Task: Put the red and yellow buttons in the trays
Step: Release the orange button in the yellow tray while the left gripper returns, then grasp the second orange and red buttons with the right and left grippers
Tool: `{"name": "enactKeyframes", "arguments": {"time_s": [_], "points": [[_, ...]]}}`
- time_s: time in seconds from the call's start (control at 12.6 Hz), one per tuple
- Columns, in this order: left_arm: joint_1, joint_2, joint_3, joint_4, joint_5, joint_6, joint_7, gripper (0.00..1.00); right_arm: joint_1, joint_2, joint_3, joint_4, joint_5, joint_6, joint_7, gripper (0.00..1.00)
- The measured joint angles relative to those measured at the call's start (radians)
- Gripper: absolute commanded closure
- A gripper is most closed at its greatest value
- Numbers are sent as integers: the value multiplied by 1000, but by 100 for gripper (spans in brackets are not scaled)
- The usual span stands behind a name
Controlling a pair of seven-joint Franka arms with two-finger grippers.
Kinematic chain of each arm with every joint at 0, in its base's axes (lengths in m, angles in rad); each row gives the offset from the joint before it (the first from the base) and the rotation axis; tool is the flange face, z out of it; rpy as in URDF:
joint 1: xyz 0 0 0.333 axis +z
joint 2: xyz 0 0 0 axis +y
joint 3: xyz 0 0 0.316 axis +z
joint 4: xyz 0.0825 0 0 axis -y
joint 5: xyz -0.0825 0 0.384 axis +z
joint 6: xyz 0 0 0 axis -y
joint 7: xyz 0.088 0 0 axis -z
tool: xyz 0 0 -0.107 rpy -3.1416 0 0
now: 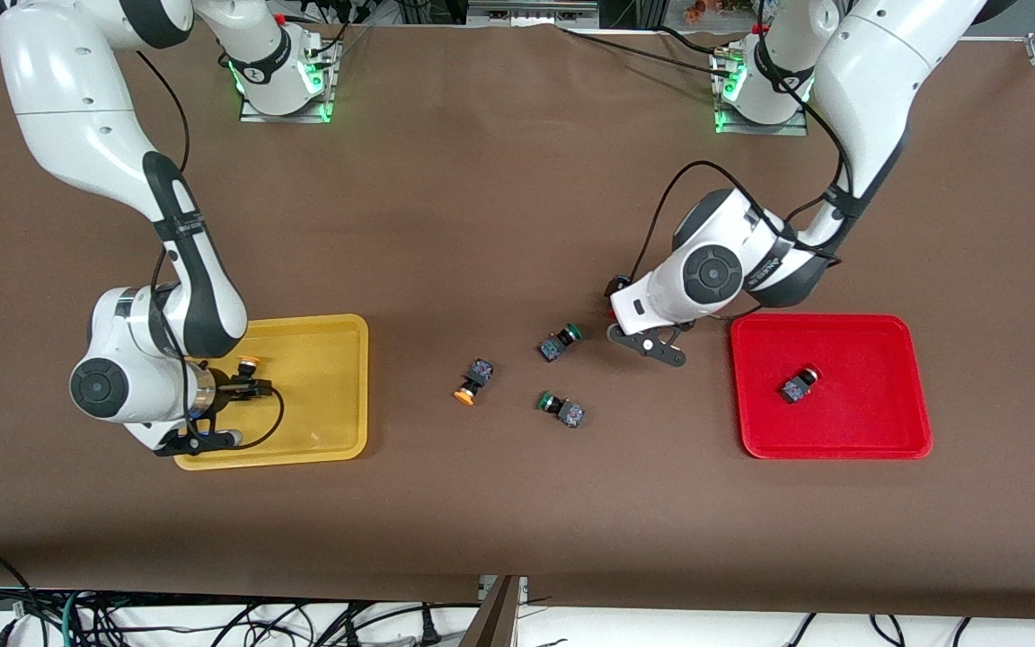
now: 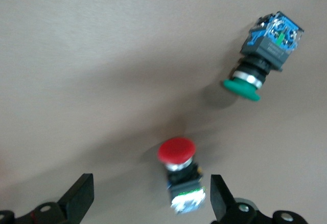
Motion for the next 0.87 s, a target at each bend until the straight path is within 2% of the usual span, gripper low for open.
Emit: {"name": "enactKeyframes", "arguments": {"time_s": [0.16,0.4,0.48,0.56,0.71,0.79,0.87], "points": [[-17,0,-1,-79,60,97,-90,0,75,-18,6,26,9,-25,174,1],[-61,0,-3,-118,126,112,-209,0,225,-23,9,37,9,-26,523,1],[-73,0,-3,-125,152,113,-228,17,272,-23,9,40,9,-21,636,1],[-78,0,-3,-129,171,114,-236,41,315,-23,8,48,8,-8,745,1],[-77,0,-1,-134,182,115,-245,74,377,-23,8,66,8,37,904,1],[-75,0,1,-137,182,115,-248,83,401,-22,7,71,8,62,959,1],[-73,0,3,-138,182,115,-249,86,423,-18,7,72,8,93,1004,1]]}}
